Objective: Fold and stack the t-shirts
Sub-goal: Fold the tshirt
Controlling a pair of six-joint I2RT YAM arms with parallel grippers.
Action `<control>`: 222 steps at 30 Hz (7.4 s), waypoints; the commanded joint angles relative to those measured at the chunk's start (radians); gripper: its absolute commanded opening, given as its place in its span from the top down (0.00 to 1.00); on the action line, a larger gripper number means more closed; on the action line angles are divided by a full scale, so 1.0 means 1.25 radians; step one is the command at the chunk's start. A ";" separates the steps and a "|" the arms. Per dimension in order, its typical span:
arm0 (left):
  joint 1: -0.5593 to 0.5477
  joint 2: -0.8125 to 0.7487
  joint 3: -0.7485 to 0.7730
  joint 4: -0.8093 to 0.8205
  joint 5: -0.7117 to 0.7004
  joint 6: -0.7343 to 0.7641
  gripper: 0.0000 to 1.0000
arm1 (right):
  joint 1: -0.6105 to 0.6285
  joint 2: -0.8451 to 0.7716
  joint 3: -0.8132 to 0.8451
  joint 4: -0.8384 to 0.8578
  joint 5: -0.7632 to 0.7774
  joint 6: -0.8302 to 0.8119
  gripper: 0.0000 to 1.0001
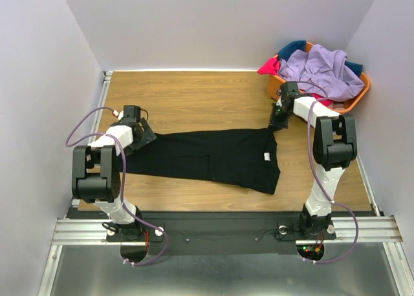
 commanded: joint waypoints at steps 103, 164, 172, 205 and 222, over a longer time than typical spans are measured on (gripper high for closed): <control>0.244 0.147 0.264 0.035 -0.005 0.166 1.00 | -0.082 -0.013 0.025 0.070 0.037 0.041 0.99; 0.290 0.232 0.361 0.102 0.130 0.100 0.25 | -0.082 0.048 0.221 0.170 0.131 0.137 1.00; 0.289 0.208 0.269 0.105 0.086 0.142 0.32 | -0.082 0.037 0.188 0.182 0.083 0.137 1.00; 0.290 0.236 0.328 0.096 0.107 0.121 1.00 | -0.082 0.011 0.126 0.200 0.064 0.126 0.99; 0.149 0.037 0.215 0.144 -0.012 0.185 0.27 | -0.070 -0.022 0.170 0.205 0.162 0.067 0.39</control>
